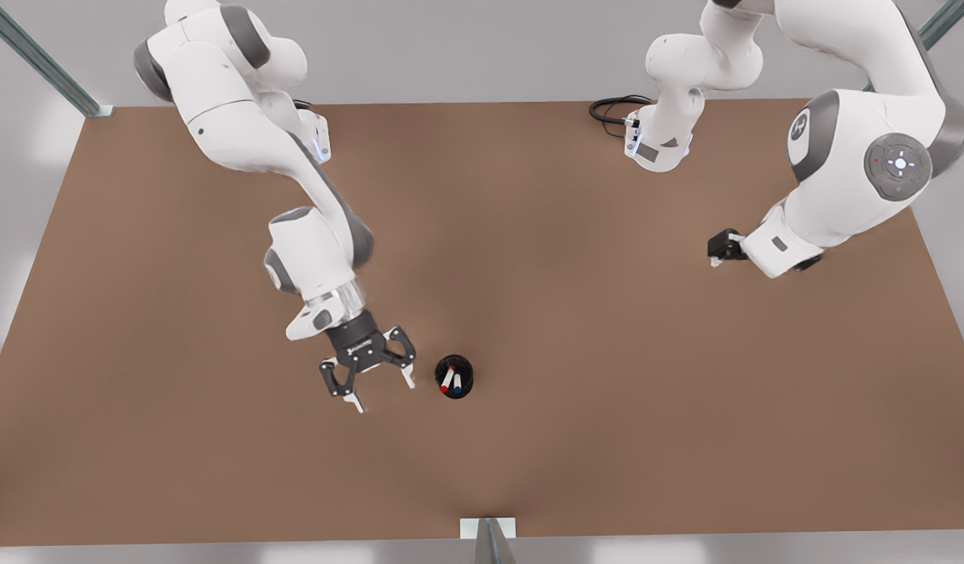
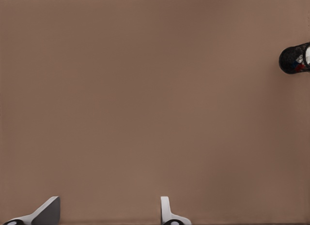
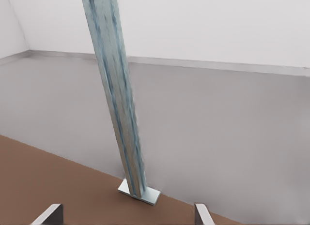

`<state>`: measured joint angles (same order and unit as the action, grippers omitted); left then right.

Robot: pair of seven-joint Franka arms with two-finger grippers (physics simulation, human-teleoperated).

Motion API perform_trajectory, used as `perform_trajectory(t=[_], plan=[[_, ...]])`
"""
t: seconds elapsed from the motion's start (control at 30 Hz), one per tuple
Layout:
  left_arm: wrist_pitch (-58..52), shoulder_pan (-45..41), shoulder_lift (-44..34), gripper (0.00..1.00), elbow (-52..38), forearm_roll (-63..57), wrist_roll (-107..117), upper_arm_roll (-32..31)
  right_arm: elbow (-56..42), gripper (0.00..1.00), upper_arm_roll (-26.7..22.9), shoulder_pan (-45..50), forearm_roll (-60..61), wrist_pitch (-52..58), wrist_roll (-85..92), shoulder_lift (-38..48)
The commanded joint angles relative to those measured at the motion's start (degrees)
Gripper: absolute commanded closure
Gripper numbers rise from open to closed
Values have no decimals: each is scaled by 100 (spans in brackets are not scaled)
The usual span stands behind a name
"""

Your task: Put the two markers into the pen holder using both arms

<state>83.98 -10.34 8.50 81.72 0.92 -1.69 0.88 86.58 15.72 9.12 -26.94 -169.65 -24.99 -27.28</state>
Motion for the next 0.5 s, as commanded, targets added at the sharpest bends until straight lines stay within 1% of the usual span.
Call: perform_trajectory(t=[0.0,0.03,0.07,0.1,0.13,0.17,0.2,0.23,0.3,0.33,0.37,0.47], plan=[[-409,-126,2,0,-59,-30,99,-8,-1108,0,106,-156,602,5907,592,144],[-409,-117,-6,0,-59,-13,99,0,-1276,0,159,-358,1111,6575,820,354],[-409,-117,-6,0,-59,-12,90,0,-1241,0,106,-524,1480,7146,873,854],[-409,-117,-15,0,-59,-21,81,9,-1214,0,115,-621,1613,7297,882,1119],[-409,-109,-6,0,-59,-21,81,18,-1039,0,124,-920,1911,7525,1153,1530],[-409,-100,2,0,-59,-21,73,18,-566,0,-611,-790,2088,7614,1900,2066],[-409,-100,2,0,-59,-21,81,18,-91,0,-1201,-526,2245,7596,2007,2410],[-409,-100,2,0,-59,-21,90,18,-27,0,-1300,-402,2316,7737,1937,2342],[-409,-91,2,0,-59,-30,90,18,-54,0,-1282,-384,2316,7640,2007,1867],[-409,-91,2,0,-59,-30,90,18,-405,0,-1282,-393,2351,7737,1946,1629],[-409,-91,2,0,-77,-39,99,18,-520,0,-1282,-376,2703,7754,1779,1629],[-391,-100,29,0,-77,-39,90,18,-537,0,-1265,-349,2694,7728,1717,1620]])
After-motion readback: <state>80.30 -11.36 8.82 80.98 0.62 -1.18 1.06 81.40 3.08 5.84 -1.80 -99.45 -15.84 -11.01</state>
